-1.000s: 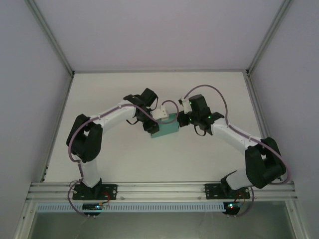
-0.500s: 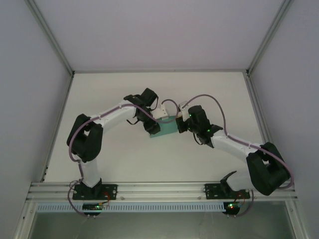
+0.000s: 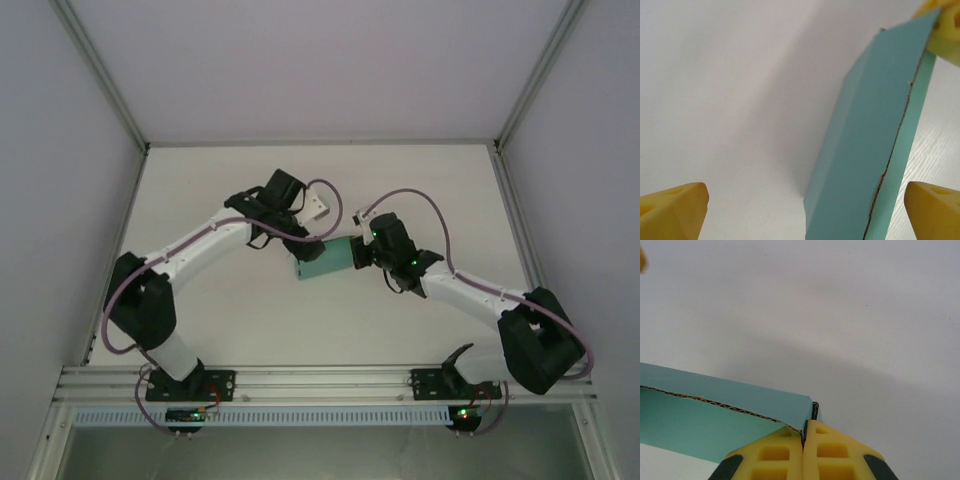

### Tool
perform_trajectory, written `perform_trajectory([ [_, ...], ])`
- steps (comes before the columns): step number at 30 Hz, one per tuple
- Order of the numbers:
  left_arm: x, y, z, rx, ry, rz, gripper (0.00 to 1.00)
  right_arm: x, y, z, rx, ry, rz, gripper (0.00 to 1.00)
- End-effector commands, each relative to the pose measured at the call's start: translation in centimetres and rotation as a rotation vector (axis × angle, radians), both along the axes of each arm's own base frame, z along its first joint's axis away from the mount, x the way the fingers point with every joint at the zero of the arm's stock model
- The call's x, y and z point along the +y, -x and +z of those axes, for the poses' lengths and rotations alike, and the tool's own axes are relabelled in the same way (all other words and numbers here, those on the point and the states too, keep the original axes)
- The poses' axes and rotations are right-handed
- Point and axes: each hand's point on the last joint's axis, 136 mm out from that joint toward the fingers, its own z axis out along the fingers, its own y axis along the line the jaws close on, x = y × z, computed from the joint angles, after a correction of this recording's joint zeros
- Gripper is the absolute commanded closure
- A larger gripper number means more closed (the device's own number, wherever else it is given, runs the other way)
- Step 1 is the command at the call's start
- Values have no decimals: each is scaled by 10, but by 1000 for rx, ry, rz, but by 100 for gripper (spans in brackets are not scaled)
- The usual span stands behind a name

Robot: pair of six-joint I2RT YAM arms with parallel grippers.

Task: Assemble paper box

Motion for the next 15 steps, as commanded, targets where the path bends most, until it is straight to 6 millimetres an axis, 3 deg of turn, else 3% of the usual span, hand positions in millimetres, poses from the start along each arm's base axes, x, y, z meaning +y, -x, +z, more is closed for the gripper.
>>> perform_trajectory([
  [1, 20, 0, 5, 39, 24, 243, 4, -10, 18, -34, 142, 74, -25, 100],
  [4, 26, 9, -3, 76, 10, 281, 20, -9, 18, -34, 153, 77, -28, 100],
  [7, 30, 19, -13, 83, -15, 264, 28, -7, 18, -33, 174, 72, -34, 100],
  [11, 33, 27, -12, 73, -2, 249, 29, -4, 21, -35, 228, 80, -24, 100],
  [15, 42, 28, -2, 22, 24, 261, 16, -2, 26, -39, 288, 103, -7, 100],
])
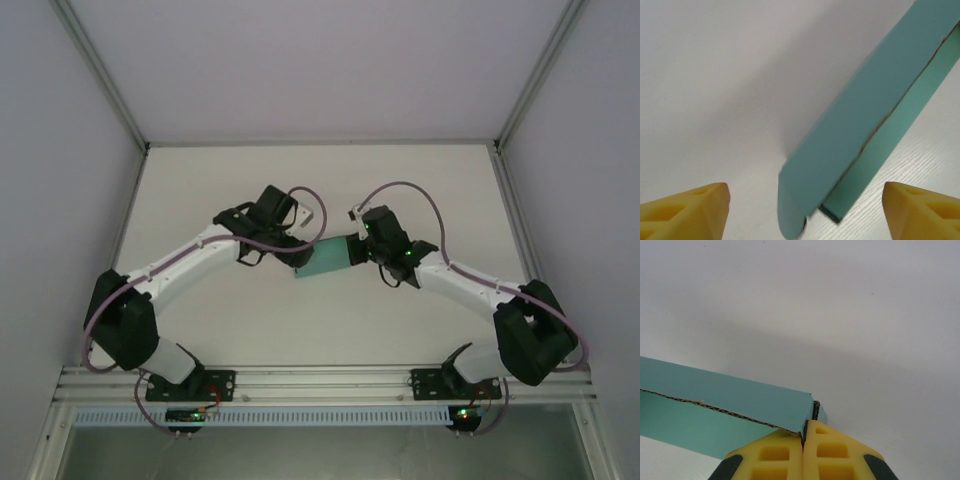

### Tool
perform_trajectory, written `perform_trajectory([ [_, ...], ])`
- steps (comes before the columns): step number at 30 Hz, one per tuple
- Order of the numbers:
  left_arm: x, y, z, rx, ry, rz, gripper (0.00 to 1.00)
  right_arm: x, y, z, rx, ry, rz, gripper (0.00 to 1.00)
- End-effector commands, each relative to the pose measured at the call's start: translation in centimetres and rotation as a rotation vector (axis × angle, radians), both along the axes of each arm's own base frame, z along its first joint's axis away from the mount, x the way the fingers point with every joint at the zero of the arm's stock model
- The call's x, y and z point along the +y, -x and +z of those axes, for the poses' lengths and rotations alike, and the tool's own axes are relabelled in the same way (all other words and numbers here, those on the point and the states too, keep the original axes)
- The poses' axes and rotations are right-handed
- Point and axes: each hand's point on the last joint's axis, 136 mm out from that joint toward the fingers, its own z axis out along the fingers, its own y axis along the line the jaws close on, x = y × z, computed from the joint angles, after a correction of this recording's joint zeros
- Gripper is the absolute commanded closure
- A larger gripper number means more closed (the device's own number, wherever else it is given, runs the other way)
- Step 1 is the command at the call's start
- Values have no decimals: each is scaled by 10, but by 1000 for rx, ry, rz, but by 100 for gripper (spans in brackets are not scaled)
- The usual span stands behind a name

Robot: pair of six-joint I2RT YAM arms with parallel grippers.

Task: Assemble paper box

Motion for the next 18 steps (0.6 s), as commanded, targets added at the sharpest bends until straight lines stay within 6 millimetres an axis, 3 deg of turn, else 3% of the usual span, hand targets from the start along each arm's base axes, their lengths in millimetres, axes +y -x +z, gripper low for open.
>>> perform_trajectory([
  [1, 10, 1, 13, -40, 21, 28, 15, -10, 28, -39, 201, 93, 14, 100],
  [4, 14, 4, 10, -39, 21, 31, 15, -10, 28, -40, 210, 101, 16, 100],
  [9, 17, 3, -8, 16, -12, 55, 47, -7, 28, -36, 211, 87, 22, 100],
  [13, 17, 0, -9, 17, -12, 71, 65, -6, 29, -36, 214, 86, 24, 100],
  [18, 18, -2, -11, 16, -23, 83, 66, -3, 30, -32, 207, 76, 28, 100],
])
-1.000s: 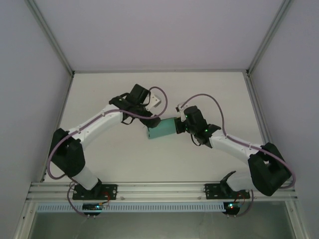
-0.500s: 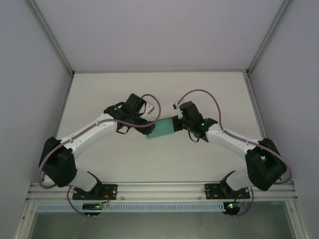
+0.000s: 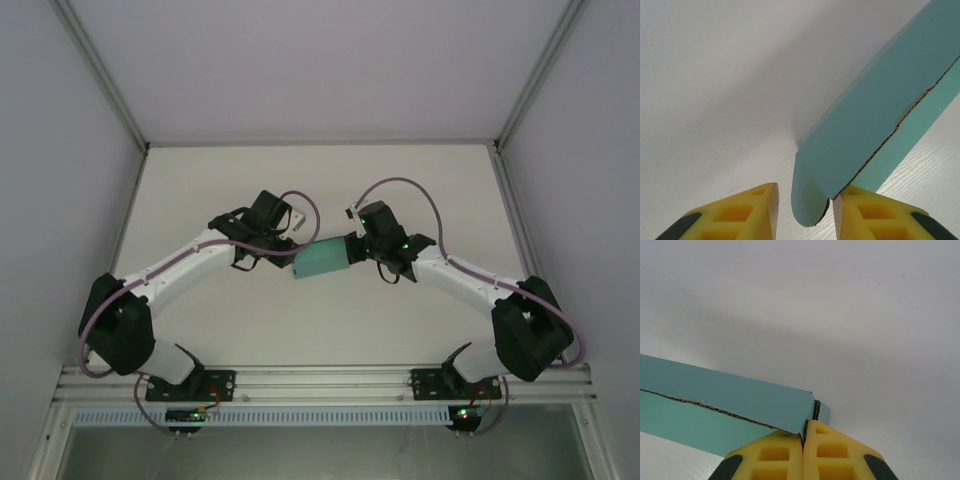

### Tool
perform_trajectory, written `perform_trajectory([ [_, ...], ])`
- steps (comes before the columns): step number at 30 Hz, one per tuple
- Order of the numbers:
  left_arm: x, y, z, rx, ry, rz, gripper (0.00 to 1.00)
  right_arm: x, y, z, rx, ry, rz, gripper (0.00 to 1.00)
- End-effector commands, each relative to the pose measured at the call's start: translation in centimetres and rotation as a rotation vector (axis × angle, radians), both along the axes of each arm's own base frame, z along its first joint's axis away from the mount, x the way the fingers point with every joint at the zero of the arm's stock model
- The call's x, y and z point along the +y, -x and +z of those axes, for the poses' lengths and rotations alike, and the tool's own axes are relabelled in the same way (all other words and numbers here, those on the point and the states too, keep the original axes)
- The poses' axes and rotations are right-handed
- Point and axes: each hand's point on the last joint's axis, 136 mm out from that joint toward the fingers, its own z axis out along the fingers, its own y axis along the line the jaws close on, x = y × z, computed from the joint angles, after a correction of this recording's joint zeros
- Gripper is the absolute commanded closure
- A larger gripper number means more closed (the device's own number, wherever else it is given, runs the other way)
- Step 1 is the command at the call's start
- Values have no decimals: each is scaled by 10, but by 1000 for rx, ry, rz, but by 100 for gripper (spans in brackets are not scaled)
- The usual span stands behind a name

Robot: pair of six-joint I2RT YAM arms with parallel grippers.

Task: Assemble paper box

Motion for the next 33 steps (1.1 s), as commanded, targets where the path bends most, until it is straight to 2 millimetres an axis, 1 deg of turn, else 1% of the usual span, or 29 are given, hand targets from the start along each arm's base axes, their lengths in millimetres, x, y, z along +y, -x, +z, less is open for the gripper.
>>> perform_trajectory([
  [1, 3, -2, -1, 4, -13, 21, 67, -6, 28, -33, 157, 61, 25, 100],
  [3, 4, -2, -5, 9, -19, 22, 68, -5, 29, -33, 160, 56, 32, 100],
  [5, 5, -6, -6, -10, -25, 34, 70, -3, 29, -33, 163, 53, 35, 100],
  [6, 6, -8, -6, -19, -28, 47, 74, -2, 28, -32, 161, 51, 37, 100],
  [7, 6, -9, -6, -24, -23, 54, 79, -1, 29, -31, 161, 49, 42, 100],
  [10, 1, -7, -6, -11, 1, 59, 89, -1, 31, -33, 161, 58, 44, 100],
  [11, -1, -8, -2, -12, 17, 71, 93, -1, 32, -33, 159, 67, 42, 100],
  [13, -6, -7, 5, 4, 50, 106, 95, -4, 33, -35, 150, 102, 25, 100],
  [14, -5, -5, 6, 24, 54, 136, 98, -6, 34, -36, 143, 122, 14, 100],
  [17, -5, 4, 9, 105, 94, 222, 98, -7, 36, -39, 126, 156, -12, 100],
  [18, -5, 7, 9, 141, 97, 238, 96, -6, 37, -40, 130, 155, -18, 100],
  [20, -1, 12, 7, 199, 78, 295, 96, -5, 39, -44, 138, 153, -27, 100],
  [22, -2, 16, 6, 270, 102, 311, 98, -7, 40, -46, 132, 173, -43, 100],
  [23, -2, 16, 5, 299, 112, 324, 98, -7, 41, -47, 131, 182, -51, 100],
  [25, 7, 13, 4, 355, 116, 387, 100, -7, 43, -48, 126, 196, -53, 100],
  [26, 7, 12, 5, 386, 146, 406, 100, -7, 44, -48, 123, 200, -54, 100],
  [29, -5, 12, 7, 494, 281, 417, 100, -8, 45, -49, 119, 205, -66, 100],
  [33, -9, 9, 15, 502, 324, 418, 100, -6, 48, -52, 127, 196, -64, 100],
])
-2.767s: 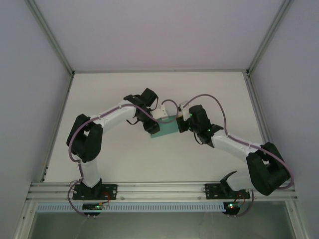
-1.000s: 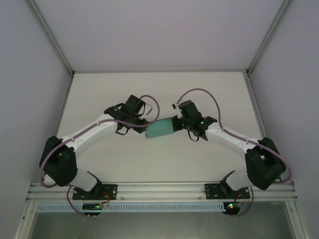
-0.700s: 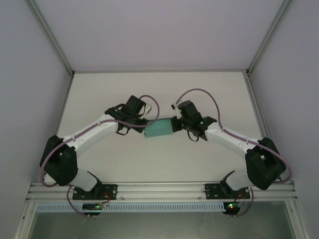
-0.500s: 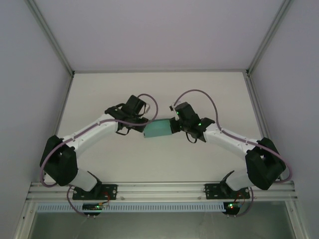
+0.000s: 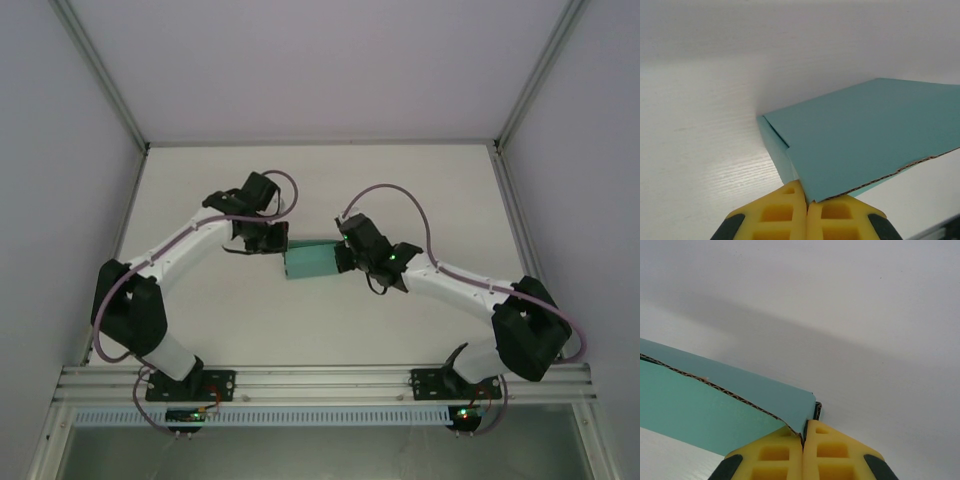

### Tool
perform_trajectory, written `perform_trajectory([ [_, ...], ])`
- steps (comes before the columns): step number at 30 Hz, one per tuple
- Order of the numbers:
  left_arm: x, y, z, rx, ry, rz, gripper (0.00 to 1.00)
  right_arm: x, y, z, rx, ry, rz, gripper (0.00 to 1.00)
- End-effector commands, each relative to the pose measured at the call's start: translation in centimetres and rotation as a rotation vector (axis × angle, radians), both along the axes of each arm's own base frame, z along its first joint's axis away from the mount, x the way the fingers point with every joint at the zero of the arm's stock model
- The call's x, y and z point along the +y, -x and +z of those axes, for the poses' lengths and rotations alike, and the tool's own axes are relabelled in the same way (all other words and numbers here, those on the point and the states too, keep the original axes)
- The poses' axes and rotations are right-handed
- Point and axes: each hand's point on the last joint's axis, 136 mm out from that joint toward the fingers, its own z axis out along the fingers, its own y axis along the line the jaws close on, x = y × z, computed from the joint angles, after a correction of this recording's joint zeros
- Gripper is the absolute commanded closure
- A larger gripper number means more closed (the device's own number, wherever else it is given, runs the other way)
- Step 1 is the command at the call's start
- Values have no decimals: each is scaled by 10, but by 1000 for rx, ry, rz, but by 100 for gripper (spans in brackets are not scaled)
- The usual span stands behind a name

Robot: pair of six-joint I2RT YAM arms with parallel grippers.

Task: Assemble paper box

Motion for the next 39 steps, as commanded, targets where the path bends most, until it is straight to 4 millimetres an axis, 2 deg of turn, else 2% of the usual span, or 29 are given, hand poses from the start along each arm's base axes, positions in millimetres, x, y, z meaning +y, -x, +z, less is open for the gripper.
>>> perform_trajectory([
  [1, -17, 9, 13, 79, 115, 6, 100, -23, 29, -52, 166, 132, -11, 100],
  [3, -16, 11, 10, 104, 109, 0, 100, -23, 33, -55, 185, 129, -6, 100],
  [6, -15, 11, 16, 131, 125, -24, 100, -21, 38, -60, 215, 129, 12, 100],
  [11, -11, 5, 18, 161, 116, -31, 100, -24, 39, -65, 222, 143, 12, 100],
  [14, -4, 3, 7, 138, 43, -29, 100, -24, 39, -65, 219, 140, 11, 100],
  [19, -12, 18, -18, 75, -59, -89, 100, -25, 36, -64, 196, 129, -2, 100],
  [27, 6, 46, -48, 2, -269, -144, 100, -25, 32, -61, 136, 144, 8, 100],
  [32, -4, 58, -68, 3, -300, -184, 100, -22, 33, -61, 109, 145, 25, 100],
  [35, -5, 60, -79, -2, -304, -171, 100, -17, 41, -62, 139, 103, 57, 95],
  [38, 4, 62, -86, 1, -337, -159, 100, -15, 40, -44, 112, 66, 92, 79],
  [39, 5, 63, -88, 3, -342, -160, 100, -15, 39, -35, 97, 47, 105, 70],
])
